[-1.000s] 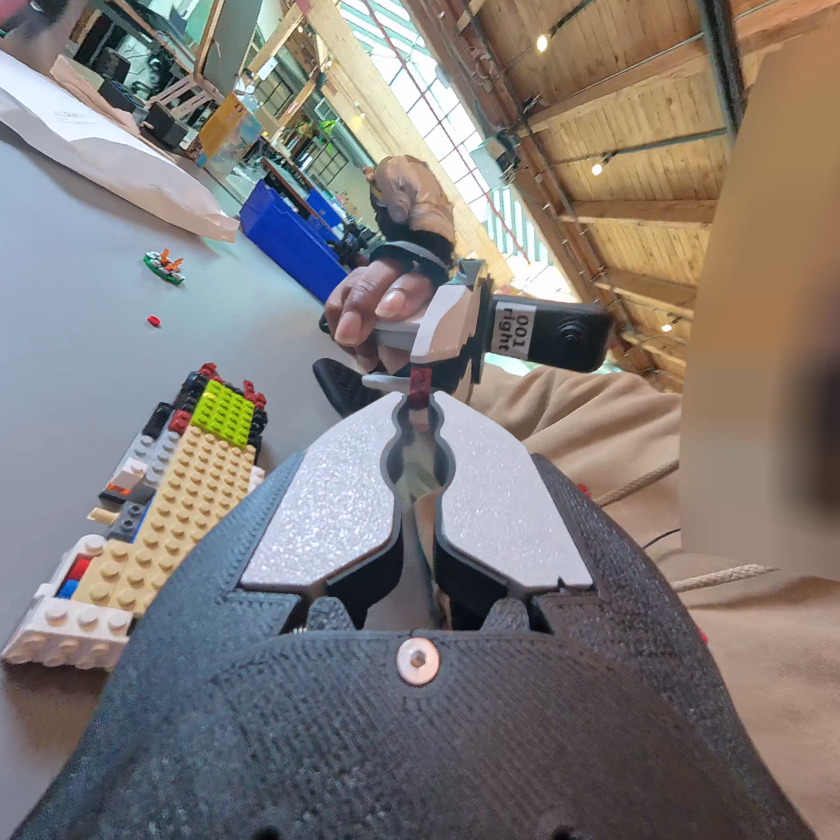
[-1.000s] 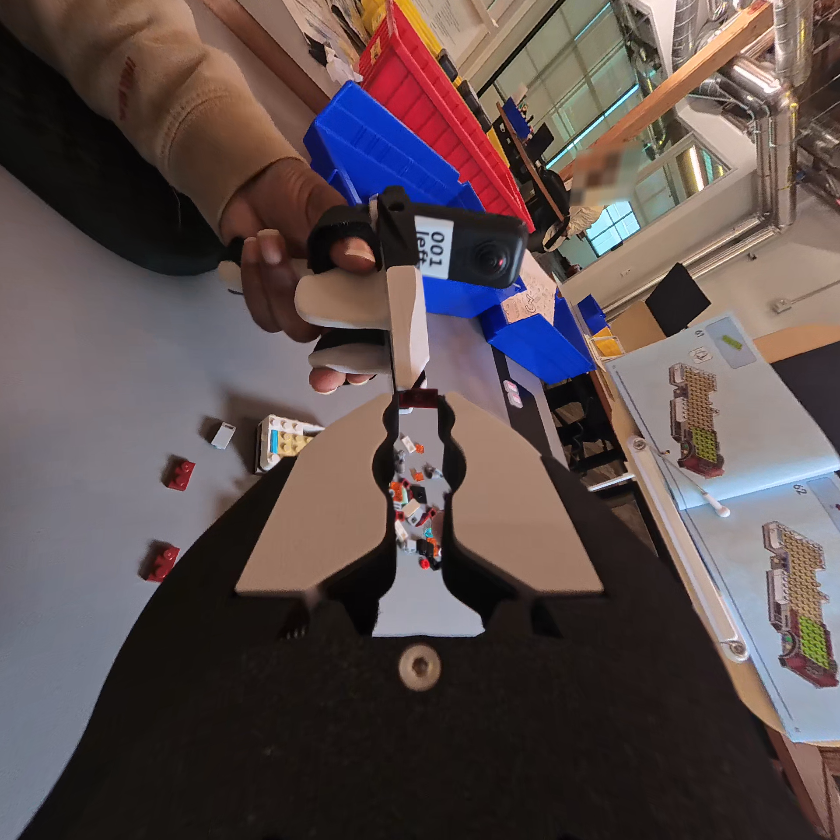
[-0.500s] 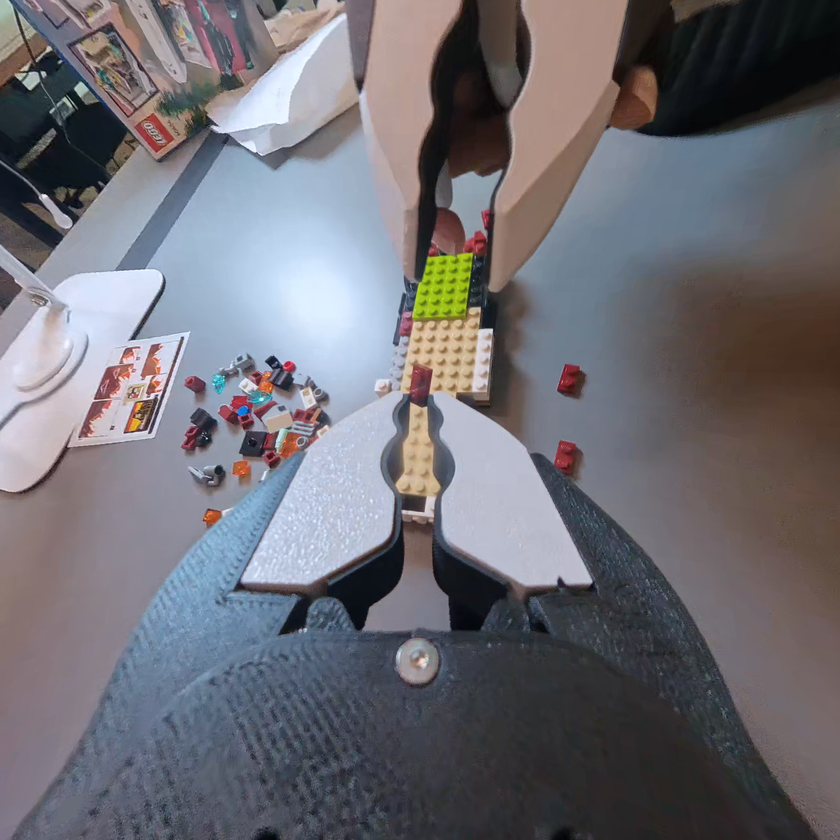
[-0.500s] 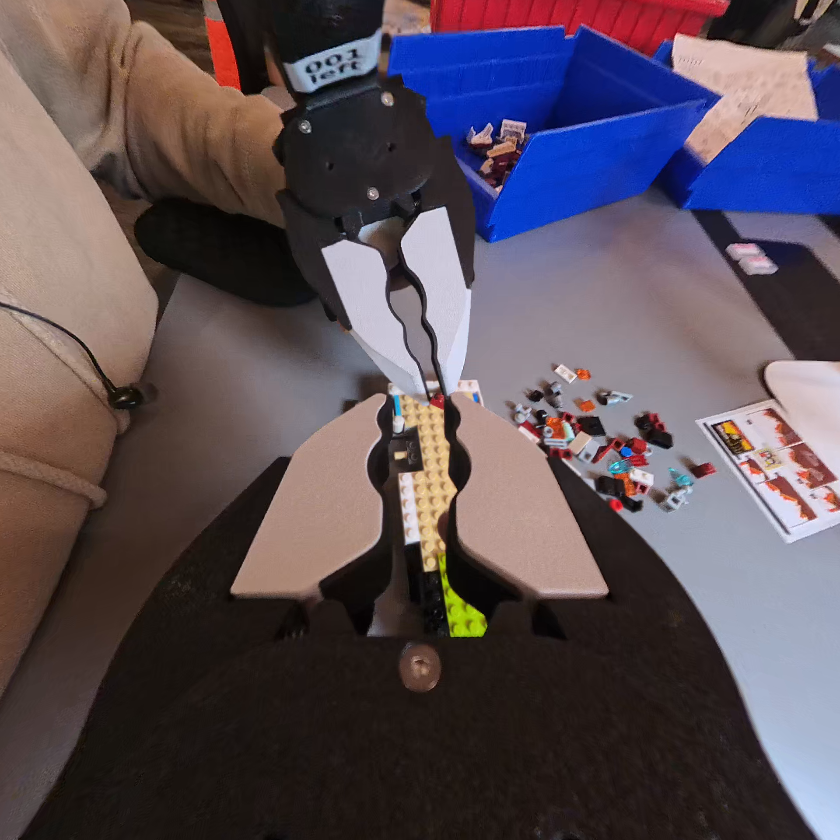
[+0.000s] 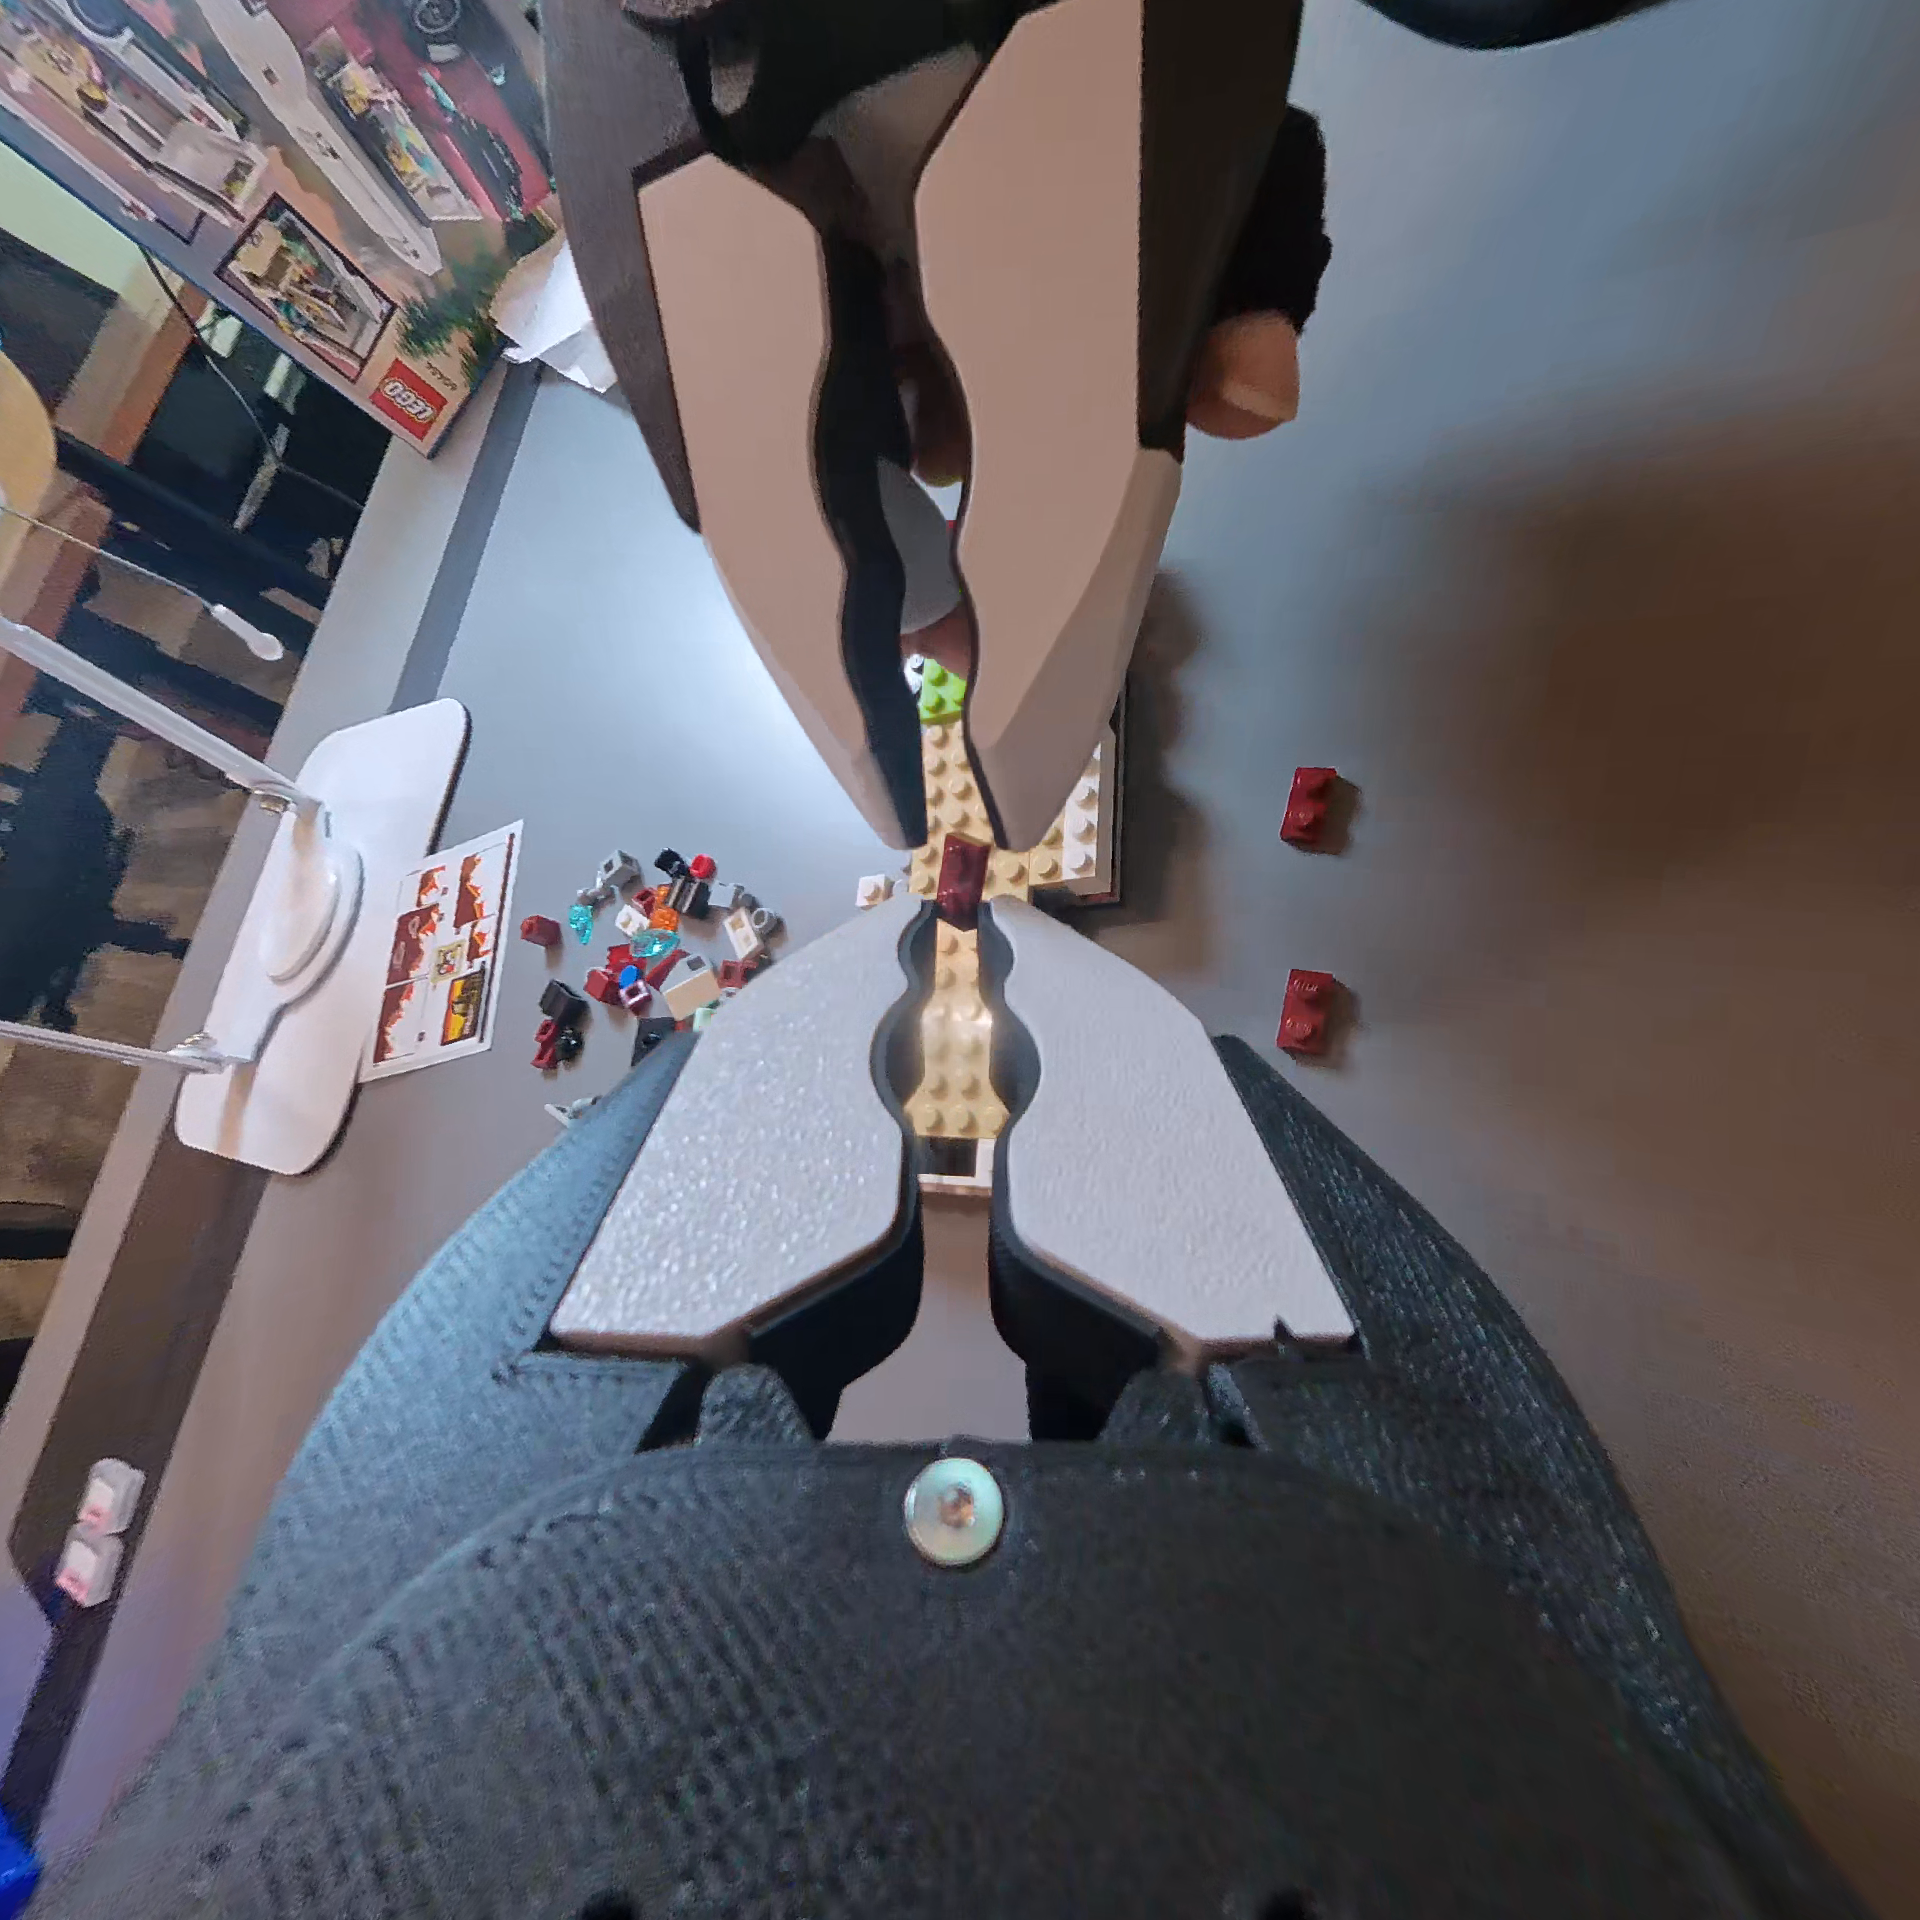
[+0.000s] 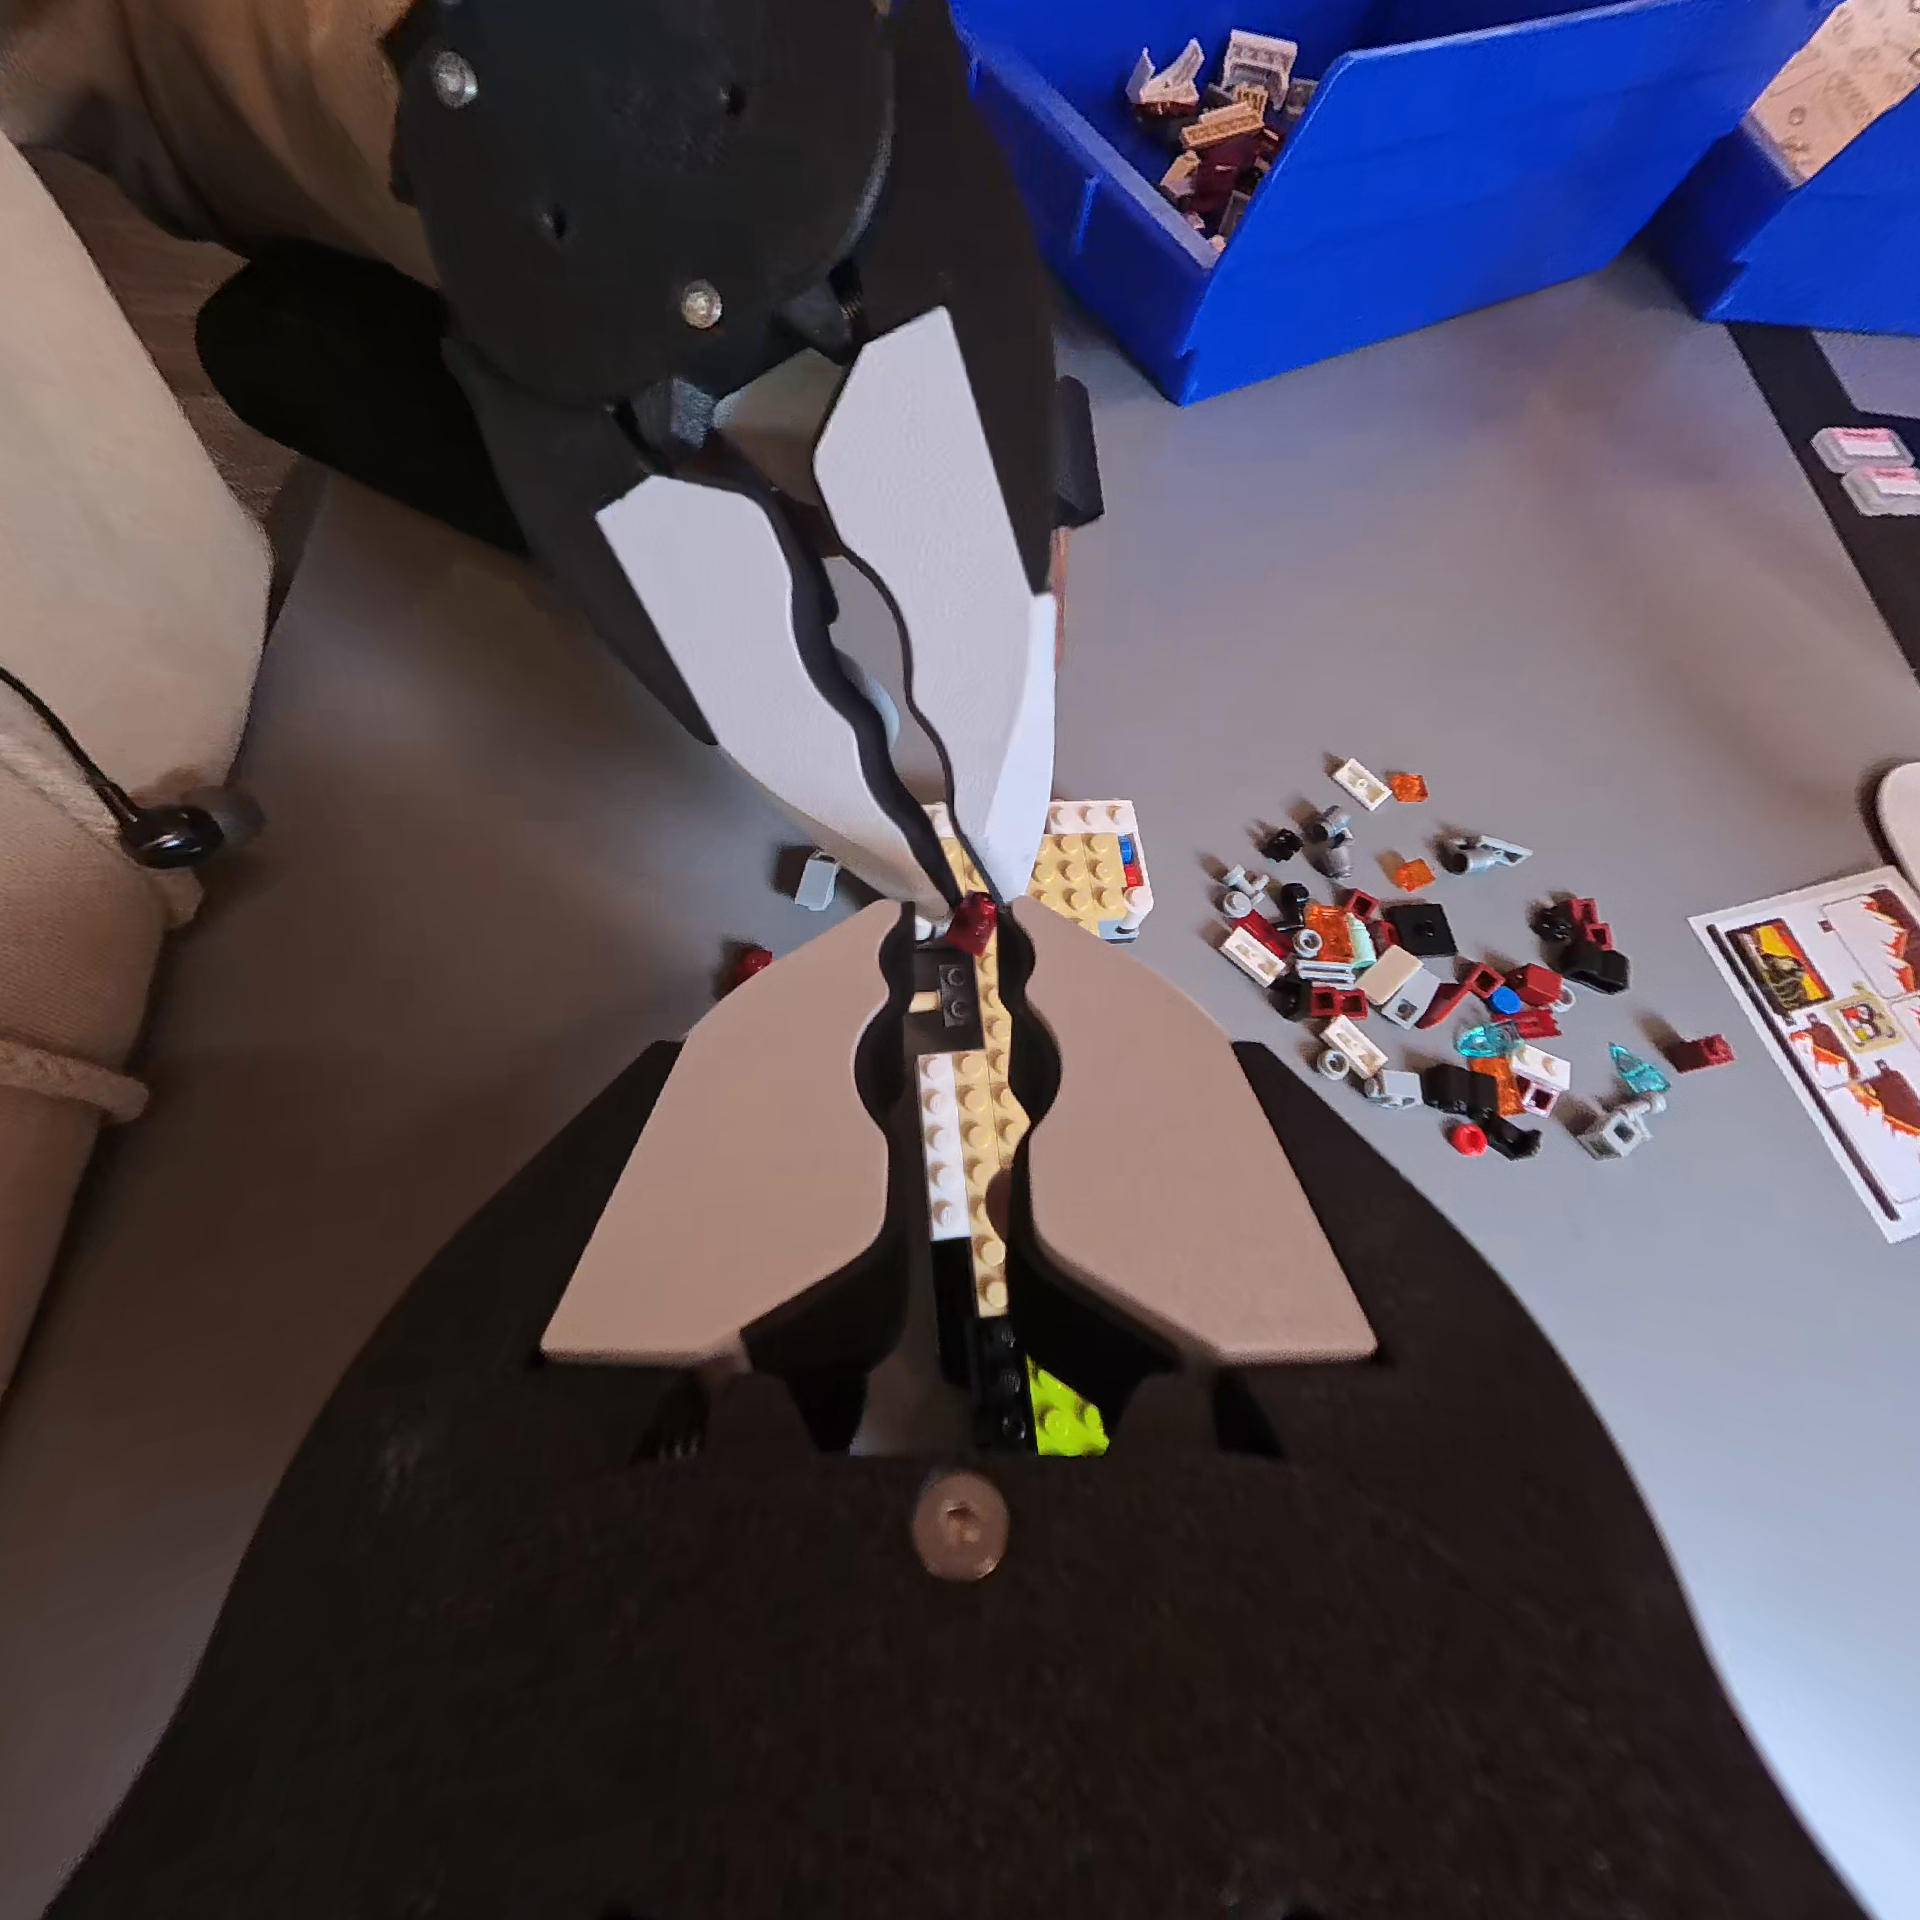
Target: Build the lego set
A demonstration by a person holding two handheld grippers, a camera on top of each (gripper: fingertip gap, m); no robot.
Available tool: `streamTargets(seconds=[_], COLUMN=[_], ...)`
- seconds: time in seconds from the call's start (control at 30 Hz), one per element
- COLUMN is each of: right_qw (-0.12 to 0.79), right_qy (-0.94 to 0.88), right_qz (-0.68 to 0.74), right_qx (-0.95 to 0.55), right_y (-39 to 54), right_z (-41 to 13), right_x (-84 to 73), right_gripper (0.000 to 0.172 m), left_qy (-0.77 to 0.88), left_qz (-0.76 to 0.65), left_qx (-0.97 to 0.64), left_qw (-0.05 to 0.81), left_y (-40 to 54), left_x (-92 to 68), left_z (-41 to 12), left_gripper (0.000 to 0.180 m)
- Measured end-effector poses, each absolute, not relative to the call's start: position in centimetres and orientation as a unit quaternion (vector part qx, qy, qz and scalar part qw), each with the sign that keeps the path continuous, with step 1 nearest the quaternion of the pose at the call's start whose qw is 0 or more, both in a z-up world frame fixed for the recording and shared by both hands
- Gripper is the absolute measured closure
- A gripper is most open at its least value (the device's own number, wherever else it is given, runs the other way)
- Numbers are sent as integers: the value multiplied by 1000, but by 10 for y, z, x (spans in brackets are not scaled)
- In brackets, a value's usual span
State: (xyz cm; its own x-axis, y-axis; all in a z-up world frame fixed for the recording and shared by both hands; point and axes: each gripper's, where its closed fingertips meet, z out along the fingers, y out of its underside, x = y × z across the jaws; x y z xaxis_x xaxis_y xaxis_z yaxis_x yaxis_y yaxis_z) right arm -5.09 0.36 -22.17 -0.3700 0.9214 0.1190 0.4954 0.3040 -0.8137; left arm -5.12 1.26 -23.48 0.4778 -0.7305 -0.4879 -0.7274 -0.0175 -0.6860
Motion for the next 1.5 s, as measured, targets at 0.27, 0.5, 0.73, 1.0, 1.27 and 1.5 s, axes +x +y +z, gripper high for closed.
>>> streamTargets(seconds=[0.27, 0.5, 0.73, 1.0, 1.27, 1.5], right_qw=[293, 300, 221, 154, 103, 66], right_qy=[-748, -765, -790, -809, -813, -819], right_qz=[338, 291, 275, 298, 316, 317], right_qx=[-490, -490, -501, -483, -477, -474], right_y=[6, 56, 84, 82, 80, 81], right_z=[-229, -223, -243, -258, -265, -266], right_x=[-53, -17, 8, -4, -4, -1], right_gripper=[163, 163, 163, 163, 163, 161], left_qy=[522, 421, 410, 420, 425, 425], left_qz=[34, -135, -199, -189, -189, -191], left_qx=[-700, -771, -812, -806, -801, -799], left_qw=[486, 459, 364, 372, 377, 379], left_y=[12, 14, 8, 13, 13, 13], left_x=[-51, -73, -88, -89, -89, -89], left_z=[-234, -229, -269, -275, -275, -275], left_gripper=[173, 132, 102, 111, 111, 111])
